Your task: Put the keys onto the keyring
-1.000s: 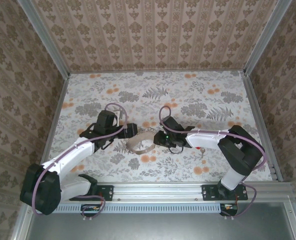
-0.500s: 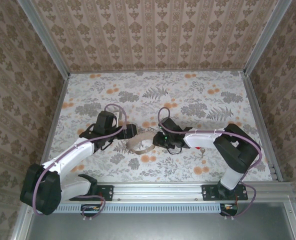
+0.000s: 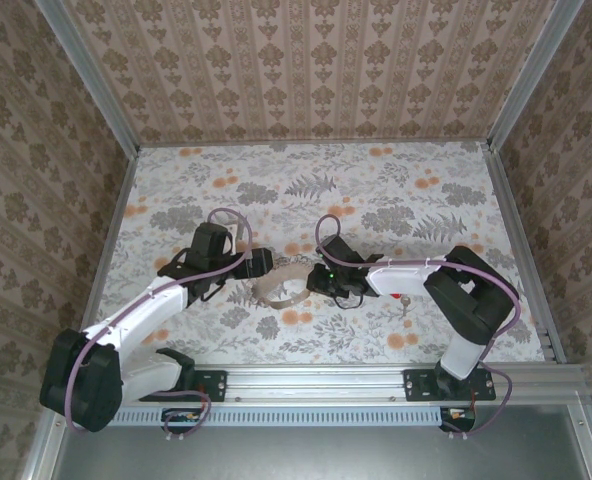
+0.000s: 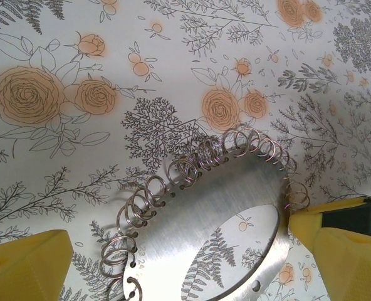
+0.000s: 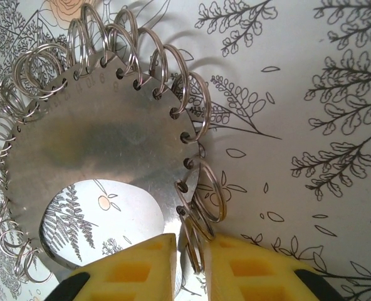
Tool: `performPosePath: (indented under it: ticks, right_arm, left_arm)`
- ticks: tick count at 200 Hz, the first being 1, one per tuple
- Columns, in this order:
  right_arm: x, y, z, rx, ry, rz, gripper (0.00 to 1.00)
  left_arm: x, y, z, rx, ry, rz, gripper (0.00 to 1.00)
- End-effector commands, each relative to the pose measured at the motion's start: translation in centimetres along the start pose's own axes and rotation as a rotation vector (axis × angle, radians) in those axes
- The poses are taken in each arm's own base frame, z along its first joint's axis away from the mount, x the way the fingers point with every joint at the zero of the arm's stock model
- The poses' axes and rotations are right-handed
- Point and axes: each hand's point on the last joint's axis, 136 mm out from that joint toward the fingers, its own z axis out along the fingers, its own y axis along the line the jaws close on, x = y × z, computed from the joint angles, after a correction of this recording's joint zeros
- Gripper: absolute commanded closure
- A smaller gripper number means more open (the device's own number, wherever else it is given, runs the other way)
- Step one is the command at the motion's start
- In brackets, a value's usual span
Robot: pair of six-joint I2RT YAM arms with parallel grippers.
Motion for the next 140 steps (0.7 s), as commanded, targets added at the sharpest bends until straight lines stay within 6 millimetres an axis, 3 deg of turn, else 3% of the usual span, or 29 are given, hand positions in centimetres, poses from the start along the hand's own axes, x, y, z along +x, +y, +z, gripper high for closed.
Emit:
performPosePath:
  ticks: [1,15,34,69,140]
  right_arm:
    - [0.6,-0.4,0.8,0.009,0.013,0.004,0.82]
    - [0.6,-0.3,0.7,0.007,0.014,0.001,0.86]
    - [0.5,0.0,0.3,-0.003,0.016,-0.010,1.00]
    - [0.0,2.1,-1.8,-0.046,0.016,-0.072,1.00]
    - [-4.0,8.9,-12.0,-0.101,-0.105,-0.523,1.00]
  left_arm:
    - [-0.1,-0.1,-0.3,0.014,-0.013,-0.012,0.00]
    - [-0.1,-0.1,-0.3,0.015,-0.013,-0.013,0.00]
    - [-0.2,-0.2,-0.4,0.016,-0.014,-0.013,0.00]
    - [-0.8,-0.6,-0.7,0.023,-0.026,-0.010,0.00]
    - [-4.1,-3.3,-2.0,0.083,-0.067,0.022,0.00]
